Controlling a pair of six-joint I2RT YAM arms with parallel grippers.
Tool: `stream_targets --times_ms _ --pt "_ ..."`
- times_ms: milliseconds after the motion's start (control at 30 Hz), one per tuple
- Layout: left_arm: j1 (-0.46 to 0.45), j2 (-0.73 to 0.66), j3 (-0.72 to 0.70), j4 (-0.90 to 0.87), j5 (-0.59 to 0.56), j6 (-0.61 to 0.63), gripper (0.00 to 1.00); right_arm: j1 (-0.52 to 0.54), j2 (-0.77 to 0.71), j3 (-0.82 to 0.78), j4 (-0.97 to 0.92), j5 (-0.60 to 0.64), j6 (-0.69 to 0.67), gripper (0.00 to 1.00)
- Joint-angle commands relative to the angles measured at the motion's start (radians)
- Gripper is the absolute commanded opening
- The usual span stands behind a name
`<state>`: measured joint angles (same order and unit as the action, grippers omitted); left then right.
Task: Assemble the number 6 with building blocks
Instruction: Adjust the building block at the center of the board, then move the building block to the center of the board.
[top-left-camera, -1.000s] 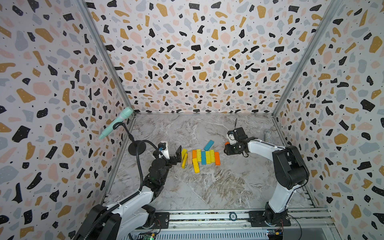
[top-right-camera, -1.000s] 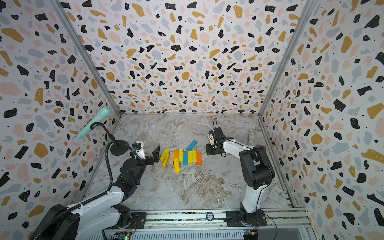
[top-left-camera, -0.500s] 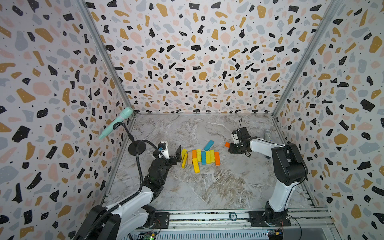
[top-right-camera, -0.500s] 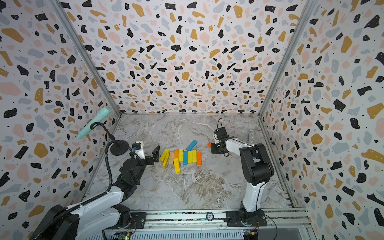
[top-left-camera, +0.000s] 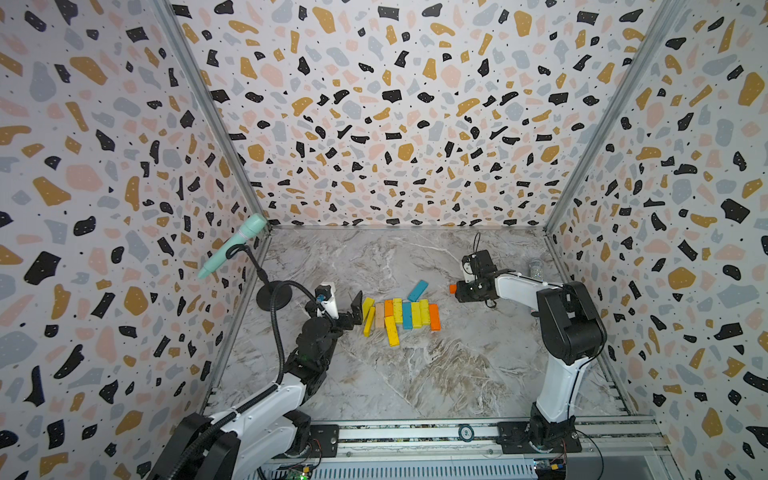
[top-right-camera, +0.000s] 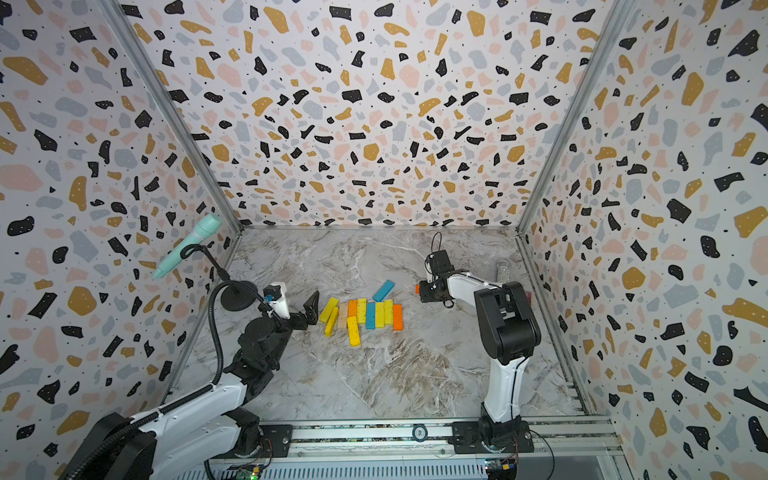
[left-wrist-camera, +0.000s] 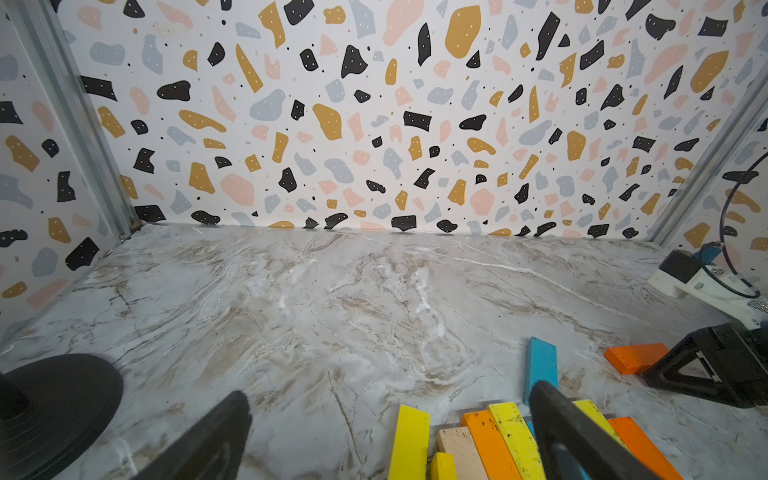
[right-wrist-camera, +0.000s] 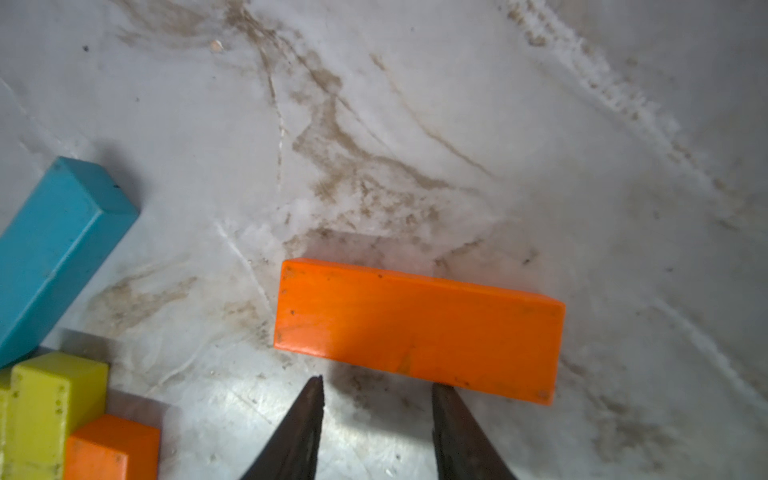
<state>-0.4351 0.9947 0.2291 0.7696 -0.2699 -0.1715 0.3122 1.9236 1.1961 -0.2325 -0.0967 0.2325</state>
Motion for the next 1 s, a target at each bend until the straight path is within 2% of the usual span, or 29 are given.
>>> stream_targets --times_ms 0,167,267,400,533,733,967 --pt "-0.005 -0.017 0.017 0.030 0.000 0.015 1.00 -0.001 0.017 0.022 -0.028 0.026 -0.026 0.45" --pt "-0.006 -0.021 0.018 0.027 0.000 0.014 1.00 0.001 -0.005 0.048 -0.065 0.013 -0.049 0.45" --pt "-0.006 -0.028 0.017 0.022 -0.001 0.015 0.99 0.029 -0.120 -0.009 -0.042 -0.035 -0.032 0.47" --pt "-0.006 -0.031 0.015 0.026 -0.001 0.015 1.00 0.129 -0.269 -0.102 -0.038 -0.032 -0.008 0.52" --pt "-0.005 -0.029 0.016 0.026 0.002 0.012 1.00 0.259 -0.352 -0.196 -0.065 0.028 0.032 0.57" --pt "-0.006 -0.030 0.015 0.028 0.016 0.001 0.99 0.392 -0.366 -0.254 -0.094 0.112 0.127 0.60" --pt "-0.005 -0.030 0.013 0.033 0.016 0.000 0.99 0.419 -0.289 -0.260 -0.051 0.129 0.159 0.61"
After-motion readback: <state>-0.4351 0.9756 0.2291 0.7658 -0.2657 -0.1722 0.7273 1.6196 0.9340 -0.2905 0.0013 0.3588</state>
